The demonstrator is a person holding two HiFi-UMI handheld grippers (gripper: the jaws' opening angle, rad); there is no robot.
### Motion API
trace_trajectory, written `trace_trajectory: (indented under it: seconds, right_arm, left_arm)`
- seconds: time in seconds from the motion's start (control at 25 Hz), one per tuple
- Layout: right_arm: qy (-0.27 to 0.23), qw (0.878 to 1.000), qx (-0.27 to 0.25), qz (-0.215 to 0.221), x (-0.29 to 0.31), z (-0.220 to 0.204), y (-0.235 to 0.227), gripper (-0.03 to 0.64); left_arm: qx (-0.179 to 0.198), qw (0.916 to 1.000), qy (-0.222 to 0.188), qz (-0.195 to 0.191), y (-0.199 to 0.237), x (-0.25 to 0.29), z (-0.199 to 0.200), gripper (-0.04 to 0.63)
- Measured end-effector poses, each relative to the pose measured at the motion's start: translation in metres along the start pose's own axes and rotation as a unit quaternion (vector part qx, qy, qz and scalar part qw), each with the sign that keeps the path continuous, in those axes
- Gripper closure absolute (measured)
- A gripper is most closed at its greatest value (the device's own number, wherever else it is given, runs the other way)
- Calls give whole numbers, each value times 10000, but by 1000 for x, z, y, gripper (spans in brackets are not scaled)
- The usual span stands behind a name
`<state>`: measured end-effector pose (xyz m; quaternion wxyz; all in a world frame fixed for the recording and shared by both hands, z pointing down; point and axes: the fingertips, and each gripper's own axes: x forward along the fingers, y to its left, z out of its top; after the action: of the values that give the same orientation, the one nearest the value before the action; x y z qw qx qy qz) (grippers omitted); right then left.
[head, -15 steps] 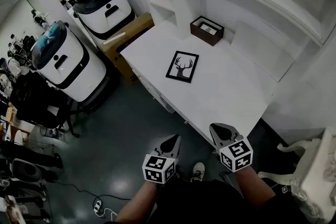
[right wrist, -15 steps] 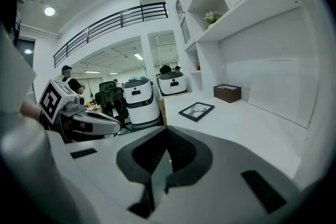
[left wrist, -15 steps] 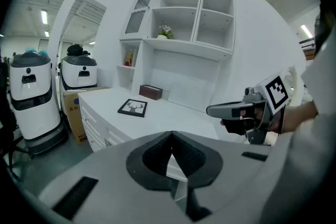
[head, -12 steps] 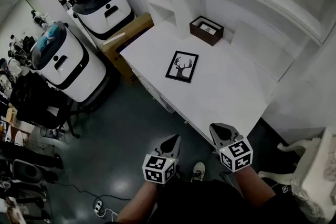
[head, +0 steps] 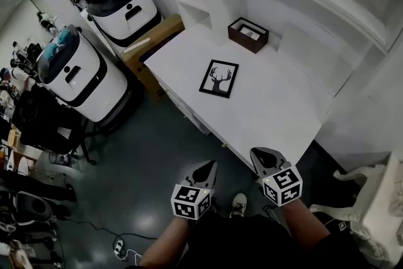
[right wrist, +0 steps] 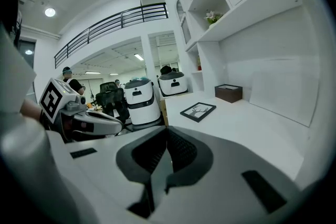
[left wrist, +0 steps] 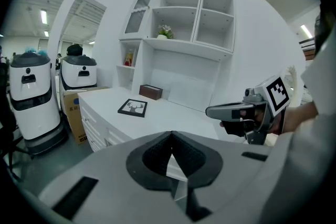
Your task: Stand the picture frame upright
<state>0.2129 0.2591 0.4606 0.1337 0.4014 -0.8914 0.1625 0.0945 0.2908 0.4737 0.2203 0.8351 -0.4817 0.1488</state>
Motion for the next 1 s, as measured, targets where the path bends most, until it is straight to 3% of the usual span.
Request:
trace_trajectory:
  seconds: [1.0]
  right_arm:
    - [67,9998,138,-96,54,21,39,614]
  left_arm:
    - [64,9998,77,-145,61,-23,16,589]
